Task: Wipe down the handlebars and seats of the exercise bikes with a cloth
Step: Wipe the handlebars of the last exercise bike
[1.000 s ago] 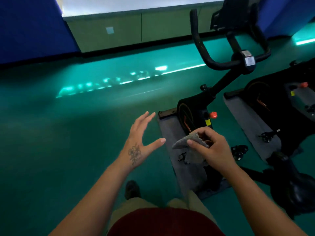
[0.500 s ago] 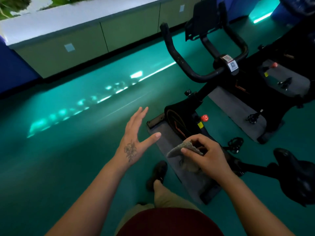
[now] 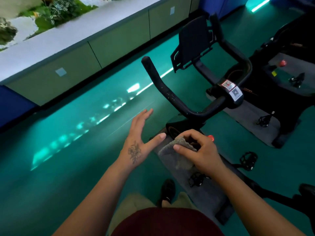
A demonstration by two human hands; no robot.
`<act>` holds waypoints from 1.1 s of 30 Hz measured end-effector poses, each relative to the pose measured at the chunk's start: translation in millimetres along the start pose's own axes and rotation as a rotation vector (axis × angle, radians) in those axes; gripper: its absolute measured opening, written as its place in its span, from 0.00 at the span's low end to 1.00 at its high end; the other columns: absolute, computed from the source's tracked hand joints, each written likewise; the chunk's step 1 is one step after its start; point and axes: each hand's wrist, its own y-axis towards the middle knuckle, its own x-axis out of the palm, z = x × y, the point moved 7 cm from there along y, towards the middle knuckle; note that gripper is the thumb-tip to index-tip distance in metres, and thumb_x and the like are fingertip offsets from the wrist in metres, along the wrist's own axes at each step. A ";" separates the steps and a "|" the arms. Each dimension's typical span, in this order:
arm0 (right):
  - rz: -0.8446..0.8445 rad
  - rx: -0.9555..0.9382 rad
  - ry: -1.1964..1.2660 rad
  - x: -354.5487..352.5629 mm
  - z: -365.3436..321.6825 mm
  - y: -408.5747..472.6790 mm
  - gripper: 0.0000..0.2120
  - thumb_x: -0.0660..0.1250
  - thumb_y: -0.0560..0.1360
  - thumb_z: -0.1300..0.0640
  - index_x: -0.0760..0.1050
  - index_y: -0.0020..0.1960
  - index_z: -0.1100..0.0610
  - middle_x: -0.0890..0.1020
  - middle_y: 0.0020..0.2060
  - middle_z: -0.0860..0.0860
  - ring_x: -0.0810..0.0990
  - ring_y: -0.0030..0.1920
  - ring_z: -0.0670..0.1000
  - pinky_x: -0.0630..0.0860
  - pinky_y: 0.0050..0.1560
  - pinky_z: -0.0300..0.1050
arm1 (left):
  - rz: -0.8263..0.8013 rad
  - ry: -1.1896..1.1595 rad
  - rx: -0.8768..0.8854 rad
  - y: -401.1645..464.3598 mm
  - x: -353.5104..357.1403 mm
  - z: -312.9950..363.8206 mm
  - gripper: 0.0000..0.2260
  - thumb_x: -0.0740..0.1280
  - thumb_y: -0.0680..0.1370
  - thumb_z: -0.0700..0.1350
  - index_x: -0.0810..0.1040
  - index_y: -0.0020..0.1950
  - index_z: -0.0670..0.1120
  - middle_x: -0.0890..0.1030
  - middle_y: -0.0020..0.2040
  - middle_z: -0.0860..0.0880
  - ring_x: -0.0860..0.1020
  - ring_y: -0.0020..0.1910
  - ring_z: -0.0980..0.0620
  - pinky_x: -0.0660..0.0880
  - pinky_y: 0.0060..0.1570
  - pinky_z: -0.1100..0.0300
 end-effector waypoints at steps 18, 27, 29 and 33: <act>0.398 0.069 0.081 22.6 -5.4 91.4 0.09 0.76 0.74 0.54 0.83 0.53 0.56 0.86 0.47 0.47 0.85 0.49 0.48 0.79 0.51 0.40 | -0.277 0.012 0.159 145.5 -59.6 -7.6 0.29 0.75 0.78 0.54 0.71 0.78 0.58 0.71 0.75 0.54 0.69 0.78 0.51 0.73 0.73 0.48; 0.671 0.155 0.059 55.2 -19.2 88.1 0.09 0.76 0.74 0.54 0.82 0.52 0.55 0.84 0.45 0.47 0.83 0.46 0.49 0.78 0.46 0.39 | -0.459 0.100 0.312 189.0 -86.1 -11.6 0.27 0.74 0.79 0.55 0.72 0.77 0.55 0.71 0.76 0.55 0.68 0.78 0.55 0.64 0.76 0.63; 0.701 0.156 0.054 59.7 -24.2 87.6 0.09 0.76 0.75 0.54 0.82 0.52 0.55 0.84 0.44 0.48 0.83 0.44 0.49 0.77 0.44 0.38 | -0.439 0.073 0.324 197.7 -91.3 -10.4 0.26 0.74 0.79 0.54 0.74 0.75 0.53 0.73 0.74 0.53 0.70 0.77 0.53 0.65 0.77 0.60; 0.732 0.130 0.060 61.2 -35.1 90.4 0.08 0.75 0.75 0.55 0.82 0.52 0.56 0.84 0.45 0.47 0.83 0.45 0.46 0.77 0.46 0.35 | -0.353 0.013 0.349 211.6 -100.9 -4.7 0.17 0.76 0.77 0.50 0.78 0.64 0.50 0.76 0.69 0.49 0.72 0.75 0.49 0.69 0.75 0.46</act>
